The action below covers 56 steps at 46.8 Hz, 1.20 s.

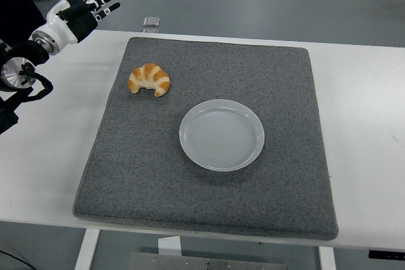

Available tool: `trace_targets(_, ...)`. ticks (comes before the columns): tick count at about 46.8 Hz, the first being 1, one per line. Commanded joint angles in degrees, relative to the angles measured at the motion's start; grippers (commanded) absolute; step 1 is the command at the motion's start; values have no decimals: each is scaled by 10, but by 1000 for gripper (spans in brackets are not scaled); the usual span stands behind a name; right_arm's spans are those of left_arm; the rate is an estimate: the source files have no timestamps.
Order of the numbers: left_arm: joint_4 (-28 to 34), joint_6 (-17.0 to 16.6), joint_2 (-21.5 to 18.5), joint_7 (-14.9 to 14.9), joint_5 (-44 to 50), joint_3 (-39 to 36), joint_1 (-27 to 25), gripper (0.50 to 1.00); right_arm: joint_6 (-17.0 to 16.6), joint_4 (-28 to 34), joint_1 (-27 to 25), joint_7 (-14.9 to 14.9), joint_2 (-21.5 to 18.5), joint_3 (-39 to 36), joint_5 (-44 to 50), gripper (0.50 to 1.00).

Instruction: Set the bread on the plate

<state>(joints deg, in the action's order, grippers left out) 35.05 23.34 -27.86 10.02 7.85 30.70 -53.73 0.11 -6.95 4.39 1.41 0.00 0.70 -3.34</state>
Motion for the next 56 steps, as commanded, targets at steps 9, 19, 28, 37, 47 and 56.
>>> trace_targets(9, 1, -1, -1, 0, -120, 0, -8, 999, 0, 0, 0, 0, 0, 0, 0, 952)
trace_targets(19, 2, -1, -1, 0, -223, -1, -14, 999, 0, 0, 0, 0, 0, 0, 0, 952)
trace_targets(28, 13, -5, 1, 0, -318, -2, -16, 999, 0, 0, 0, 0, 0, 0, 0, 954)
trace_targets(37, 38, -9, -2, 3, -447, -2, -17, 999, 0, 0, 0, 0, 0, 0, 0, 952)
trace_targets(47, 60, -59, -3, 48, -544, -4, -16, 999, 0, 0, 0, 0, 0, 0, 0, 954)
trace_targets(56, 103, -143, -10, 66, -595, -77, -18, 1000, 0, 0, 0, 0, 0, 0, 0, 952)
